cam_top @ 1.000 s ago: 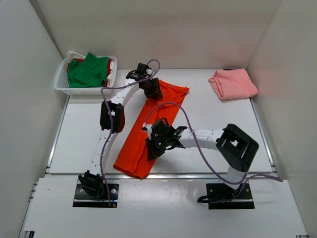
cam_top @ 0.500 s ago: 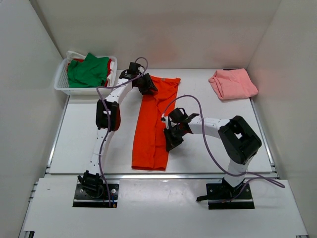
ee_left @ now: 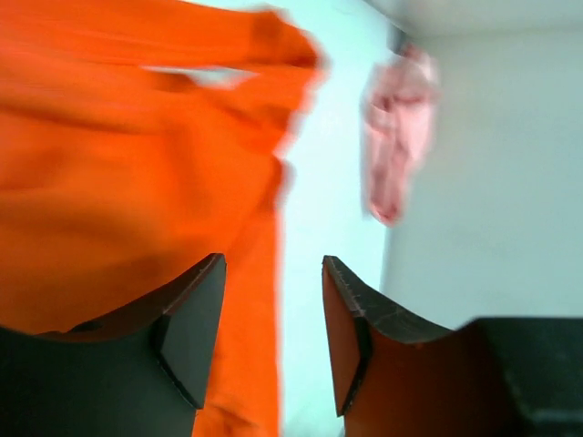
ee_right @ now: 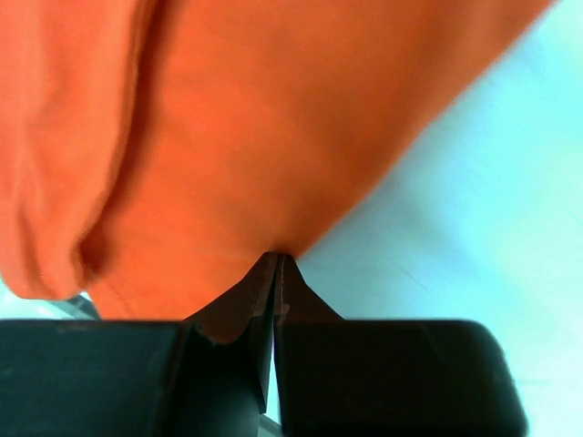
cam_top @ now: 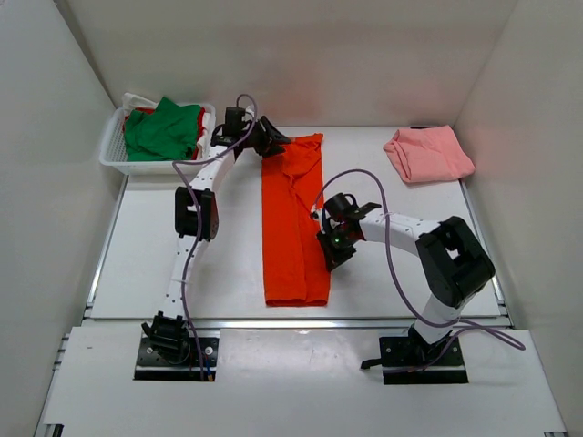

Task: Fold and stack the t-shirts
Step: Rotate the tshirt 90 degrees, then grab the bottom of the folded rectangular tshirt with both arms

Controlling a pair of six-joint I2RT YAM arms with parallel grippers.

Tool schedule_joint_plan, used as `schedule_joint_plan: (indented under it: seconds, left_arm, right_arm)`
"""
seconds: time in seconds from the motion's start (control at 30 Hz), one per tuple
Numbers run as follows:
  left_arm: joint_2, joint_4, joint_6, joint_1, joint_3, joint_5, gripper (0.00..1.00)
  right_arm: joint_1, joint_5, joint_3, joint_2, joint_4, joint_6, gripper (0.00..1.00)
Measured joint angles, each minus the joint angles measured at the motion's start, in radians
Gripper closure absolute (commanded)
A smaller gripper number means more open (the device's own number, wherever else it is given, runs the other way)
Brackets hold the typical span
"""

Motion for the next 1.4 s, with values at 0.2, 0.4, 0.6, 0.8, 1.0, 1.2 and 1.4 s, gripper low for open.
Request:
schedule_joint_plan:
  seconds: [0.2, 0.4, 0.6, 0.8, 1.0, 1.2, 1.4]
  left_arm:
    - [-0.117, -0.376, 0.229, -0.074, 0.145, 0.020, 0.36]
    - [-0.716, -0.563, 0.469, -0.274, -0.564, -0.245, 0.55]
    - [-1.481, -0.264, 0.364, -0.229, -1.641, -0.241, 0.45]
    - [-1.719, -0.090, 0.256, -0.240, -2.031, -0.310, 0.41]
    - [-1.798, 0.054, 0.139, -0.330, -2.172, -0.334, 0.41]
    - [-1.714, 0.100, 0.102, -0.430, -2.150, -0.367, 0.41]
    - [-1.623, 0.071, 0.095, -0.484, -2.137, -0.410, 0.43]
  right_arm:
    - [0.015, 0.087, 0.014, -0.079, -0.022, 0.052, 0.76]
    - [0.037, 0.145, -0.124, -0.327, 0.061, 0.247, 0.63]
    - [0.080, 0.192, -0.353, -0.547, 0.098, 0.443, 0.60]
    - [0.087, 0.206, -0.447, -0.624, 0.148, 0.544, 0.57]
    - [0.175, 0.216, -0.510, -0.626, 0.212, 0.644, 0.59]
    - [0.232, 0.216, -0.532, -0.595, 0.274, 0.724, 0.58]
    - [0.247, 0.212, -0.533, -0.551, 0.307, 0.749, 0.59]
